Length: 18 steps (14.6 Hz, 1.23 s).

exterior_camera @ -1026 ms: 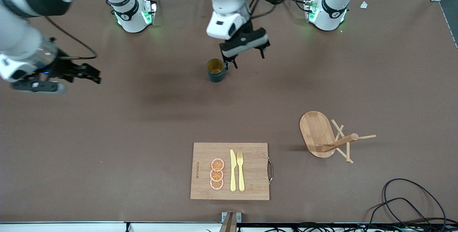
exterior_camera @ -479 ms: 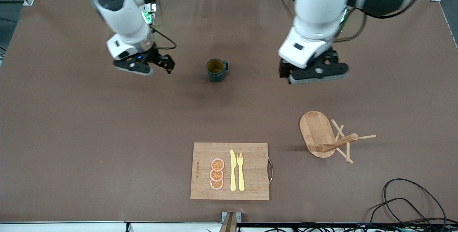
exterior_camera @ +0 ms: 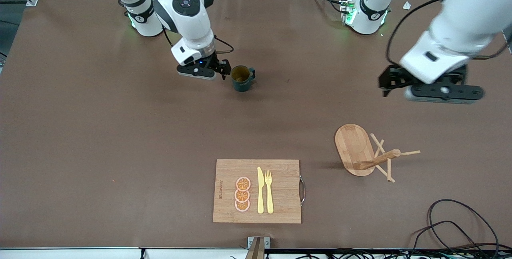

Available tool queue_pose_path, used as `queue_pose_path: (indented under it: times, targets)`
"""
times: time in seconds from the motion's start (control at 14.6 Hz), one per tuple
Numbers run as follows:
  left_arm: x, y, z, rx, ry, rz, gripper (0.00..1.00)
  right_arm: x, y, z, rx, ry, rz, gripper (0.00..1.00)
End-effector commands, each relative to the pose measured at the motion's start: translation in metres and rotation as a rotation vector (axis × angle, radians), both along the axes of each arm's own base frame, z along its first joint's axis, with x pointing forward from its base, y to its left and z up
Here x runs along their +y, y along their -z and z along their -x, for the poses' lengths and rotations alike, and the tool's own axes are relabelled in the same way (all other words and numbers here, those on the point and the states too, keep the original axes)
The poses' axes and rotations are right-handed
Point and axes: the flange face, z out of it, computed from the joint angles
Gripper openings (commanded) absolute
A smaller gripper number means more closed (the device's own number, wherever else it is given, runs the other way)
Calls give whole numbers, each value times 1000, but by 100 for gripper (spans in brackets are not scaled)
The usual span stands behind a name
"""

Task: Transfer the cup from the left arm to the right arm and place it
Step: 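Lower the right gripper onto the mug while the left gripper withdraws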

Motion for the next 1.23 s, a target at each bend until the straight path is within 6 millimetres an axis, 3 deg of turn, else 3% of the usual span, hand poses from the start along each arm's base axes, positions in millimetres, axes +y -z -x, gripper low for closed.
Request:
queue_pose_path:
  times: [0.0, 0.21, 0.48, 0.55, 0.75, 1.16]
  targets:
    - [52, -7, 7, 9, 45, 0, 100, 21, 35, 14, -20, -18, 4, 99]
    - [95, -16, 11, 6, 91, 1, 100, 35, 68, 25, -84, -25, 38, 99]
    - [123, -24, 11, -13, 89, 32, 100, 35, 79, 36, -92, -52, 57, 99]
    - [124, -24, 9, -17, 85, 46, 100, 40, 79, 42, -92, -68, 57, 99]
    - [98, -26, 12, -22, 98, 55, 100, 41, 79, 46, -94, -79, 59, 99]
    - [105, -22, 7, -12, 65, 48, 100, 30, 72, 51, -92, -101, 71, 99]
